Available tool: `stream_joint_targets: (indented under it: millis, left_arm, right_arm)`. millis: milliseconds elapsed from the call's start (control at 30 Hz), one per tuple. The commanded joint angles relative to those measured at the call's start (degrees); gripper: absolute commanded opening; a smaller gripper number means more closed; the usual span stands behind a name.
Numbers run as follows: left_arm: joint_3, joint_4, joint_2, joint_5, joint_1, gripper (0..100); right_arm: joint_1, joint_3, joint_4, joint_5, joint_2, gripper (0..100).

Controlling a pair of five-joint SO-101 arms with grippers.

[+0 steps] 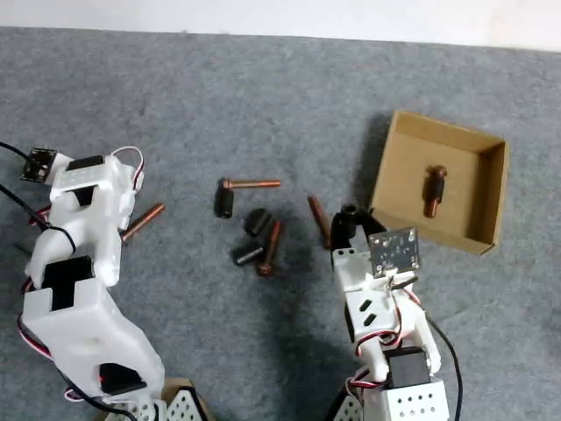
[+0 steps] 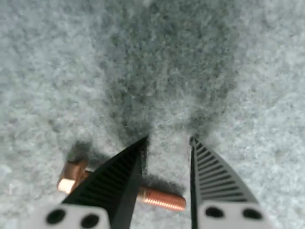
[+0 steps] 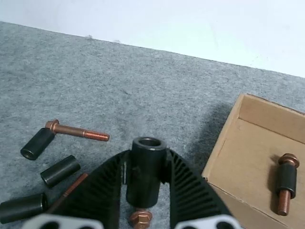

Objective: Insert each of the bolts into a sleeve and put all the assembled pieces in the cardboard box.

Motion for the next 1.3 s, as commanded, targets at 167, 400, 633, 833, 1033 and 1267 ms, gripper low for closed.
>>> stream_joint_targets:
  millis: [167, 400, 633, 833, 1033, 1267]
  left_arm:
    - [-0.84, 1.85, -0.48, 0.44, 1.1, 14]
    - [-3.65, 6.07, -5.41, -6.51, 1.36, 14]
    - [-10.24, 20.57, -20.35, -56.88, 4.26, 14]
    - [-6.02, 21.01, -21.67, -82.9, 5.23, 14]
    - [2.42, 20.84, -21.67, -108.31, 6.02, 14]
    - [8.57, 15.12, -21.67, -114.9, 4.7, 14]
  right_arm:
    - [0.22, 6.73, -1.98, 0.62, -0.66, 0.4]
    - [0.22, 6.73, -1.98, 0.62, -0.66, 0.4]
    - [0.22, 6.73, -2.07, 0.62, -0.66, 0.5]
    - [0.22, 6.73, -2.07, 0.62, -0.66, 0.5]
    - [0.22, 6.73, -2.07, 0.62, -0.66, 0.5]
    - [0.22, 6.73, -1.89, 0.62, -0.66, 0.5]
